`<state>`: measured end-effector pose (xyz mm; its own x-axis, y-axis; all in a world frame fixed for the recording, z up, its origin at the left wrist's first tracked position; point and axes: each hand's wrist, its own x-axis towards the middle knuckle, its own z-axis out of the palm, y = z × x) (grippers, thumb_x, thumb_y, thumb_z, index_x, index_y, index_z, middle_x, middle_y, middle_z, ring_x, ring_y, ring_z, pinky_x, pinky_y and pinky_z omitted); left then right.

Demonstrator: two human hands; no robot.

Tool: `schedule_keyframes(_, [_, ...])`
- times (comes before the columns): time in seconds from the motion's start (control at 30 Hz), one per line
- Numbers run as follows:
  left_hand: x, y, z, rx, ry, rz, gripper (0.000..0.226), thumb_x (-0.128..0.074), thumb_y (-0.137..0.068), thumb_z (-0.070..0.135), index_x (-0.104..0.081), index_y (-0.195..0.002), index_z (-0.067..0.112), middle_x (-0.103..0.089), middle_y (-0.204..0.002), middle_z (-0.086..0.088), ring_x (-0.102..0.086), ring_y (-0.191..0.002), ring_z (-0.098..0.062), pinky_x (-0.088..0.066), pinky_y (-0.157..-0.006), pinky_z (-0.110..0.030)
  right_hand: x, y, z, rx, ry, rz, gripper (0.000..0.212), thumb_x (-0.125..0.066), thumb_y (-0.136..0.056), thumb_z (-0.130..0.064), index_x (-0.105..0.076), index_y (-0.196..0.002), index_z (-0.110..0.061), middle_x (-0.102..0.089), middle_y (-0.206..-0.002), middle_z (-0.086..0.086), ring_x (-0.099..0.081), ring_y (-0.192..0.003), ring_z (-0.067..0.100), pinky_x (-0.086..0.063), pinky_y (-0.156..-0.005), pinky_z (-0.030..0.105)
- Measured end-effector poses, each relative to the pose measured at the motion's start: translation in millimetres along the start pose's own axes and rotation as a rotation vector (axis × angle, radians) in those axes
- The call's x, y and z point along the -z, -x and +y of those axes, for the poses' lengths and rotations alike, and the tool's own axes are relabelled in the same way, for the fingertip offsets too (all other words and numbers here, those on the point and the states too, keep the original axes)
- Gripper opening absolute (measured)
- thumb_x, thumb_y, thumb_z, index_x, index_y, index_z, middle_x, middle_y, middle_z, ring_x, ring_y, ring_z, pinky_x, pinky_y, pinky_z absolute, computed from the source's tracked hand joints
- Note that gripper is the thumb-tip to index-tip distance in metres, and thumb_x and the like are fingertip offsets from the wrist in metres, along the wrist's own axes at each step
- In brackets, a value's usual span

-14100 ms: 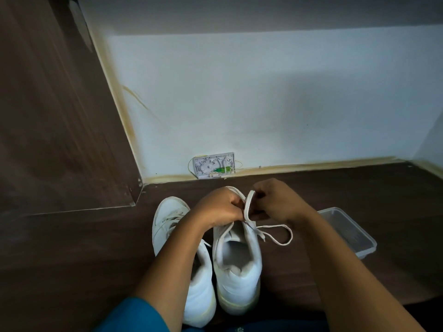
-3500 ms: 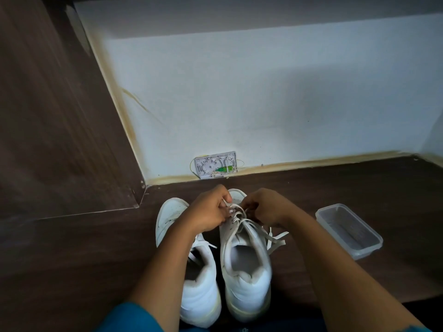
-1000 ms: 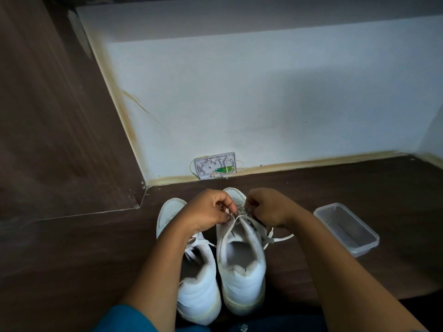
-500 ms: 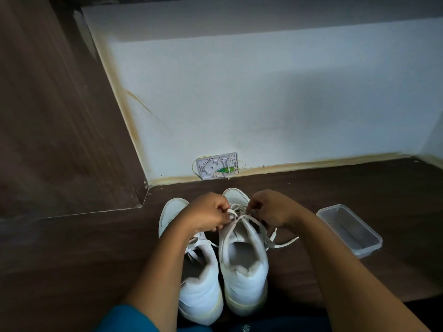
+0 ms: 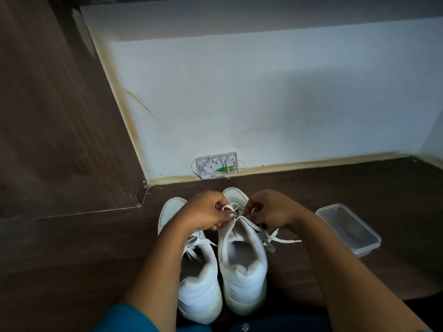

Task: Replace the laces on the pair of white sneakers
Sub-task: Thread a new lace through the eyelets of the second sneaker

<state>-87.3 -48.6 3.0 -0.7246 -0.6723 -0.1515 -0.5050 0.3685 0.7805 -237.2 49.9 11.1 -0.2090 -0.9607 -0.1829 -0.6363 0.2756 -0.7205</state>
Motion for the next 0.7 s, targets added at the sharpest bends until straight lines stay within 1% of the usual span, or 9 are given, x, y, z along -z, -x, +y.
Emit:
schedule_keyframes(0.07, [0.1,0.2,0.3,-0.019,-0.003,0.025,0.019,-0.063,-0.087,0.005,-0.057,-0.072,0.017,-0.058,-0.061,0.003,-0.054,-0.053,-0.006,-0.048,-0.053,-0.022,0.4,0.5,0.2,0.016,0.01,-0.005,0.011,-0.061,-0.085,-0.003,-0.066,-0.081,-0.012,-0.06,-0.069,-0.001,-0.056,-0.057,0.014,-0.051,-0.059,0.032])
schedule_keyframes(0.17, [1.2,0.9,-0.2,0.0,0.037,0.009,0.02,-0.061,-0.087,0.004,-0.056,-0.071,0.013,-0.058,-0.064,0.0,-0.055,-0.056,-0.008,-0.049,-0.054,-0.022,1.3,1.0,-1.9,0.012,0.047,0.003,0.027,-0.055,-0.083,0.002,-0.06,-0.068,-0.02,-0.056,-0.067,-0.004,-0.052,-0.055,0.013,-0.048,-0.056,0.031])
schedule_keyframes(0.23, [2.5,1.1,-1.1,0.021,0.068,-0.009,0.019,-0.061,-0.088,0.003,-0.054,-0.072,0.012,-0.058,-0.067,-0.003,-0.056,-0.058,-0.009,-0.051,-0.055,-0.022,2.6,1.3,-1.6,-0.008,0.011,-0.022,0.035,-0.049,-0.079,0.01,-0.059,-0.064,-0.02,-0.055,-0.064,-0.002,-0.05,-0.054,0.012,-0.045,-0.056,0.028])
schedule_keyframes(0.3, [3.1,1.4,-0.6,0.02,0.082,-0.026,0.016,-0.063,-0.086,0.004,-0.057,-0.076,0.014,-0.058,-0.072,-0.004,-0.057,-0.058,-0.01,-0.051,-0.056,-0.023,4.3,2.0,0.7,-0.027,-0.047,-0.057,0.037,-0.048,-0.077,0.015,-0.058,-0.062,-0.017,-0.054,-0.063,0.002,-0.05,-0.054,0.014,-0.044,-0.059,0.03])
schedule_keyframes(0.37, [1.9,1.3,0.7,-0.003,0.071,-0.02,0.015,-0.064,-0.085,0.005,-0.059,-0.08,0.018,-0.058,-0.073,-0.002,-0.056,-0.058,-0.01,-0.049,-0.054,-0.022,6.5,2.6,2.9,-0.039,-0.106,-0.079,0.036,-0.049,-0.077,0.016,-0.058,-0.061,-0.015,-0.054,-0.062,0.004,-0.05,-0.054,0.015,-0.044,-0.059,0.03])
schedule_keyframes(0.47, [-1.6,0.4,2.5,-0.046,-0.025,0.011,0.022,-0.061,-0.088,0.007,-0.059,-0.072,0.022,-0.057,-0.064,0.0,-0.055,-0.055,-0.01,-0.052,-0.053,-0.023,6.2,2.2,4.2,-0.082,-0.252,-0.072,0.024,-0.055,-0.082,0.007,-0.061,-0.066,-0.011,-0.056,-0.06,0.004,-0.052,-0.049,0.013,-0.045,-0.052,0.024])
schedule_keyframes(0.5, [-2.4,0.7,3.2,-0.049,-0.047,0.022,0.024,-0.06,-0.089,0.007,-0.058,-0.07,0.022,-0.056,-0.062,0.0,-0.055,-0.055,-0.011,-0.053,-0.055,-0.024,5.0,1.5,3.6,-0.082,-0.255,-0.053,0.02,-0.057,-0.083,0.003,-0.062,-0.068,-0.01,-0.058,-0.059,0.003,-0.054,-0.048,0.012,-0.046,-0.051,0.023])
schedule_keyframes(0.6, [-2.5,2.2,5.1,-0.041,-0.06,0.038,0.025,-0.056,-0.088,0.004,-0.058,-0.07,0.021,-0.056,-0.061,0.001,-0.056,-0.056,-0.012,-0.052,-0.055,-0.025,0.6,-1.0,2.8,-0.01,-0.074,-0.002,0.011,-0.066,-0.083,-0.012,-0.066,-0.072,-0.011,-0.061,-0.057,-0.001,-0.057,-0.049,0.011,-0.047,-0.048,0.023])
schedule_keyframes(0.7, [-0.6,5.5,8.6,0.028,0.067,0.019,0.026,-0.048,-0.086,0.001,-0.056,-0.068,0.018,-0.054,-0.061,0.0,-0.054,-0.055,-0.012,-0.048,-0.053,-0.023,0.7,-1.9,2.0,0.043,0.042,0.006,0.01,-0.064,-0.085,-0.009,-0.066,-0.076,-0.011,-0.059,-0.06,-0.002,-0.054,-0.046,0.003,-0.045,-0.046,0.016])
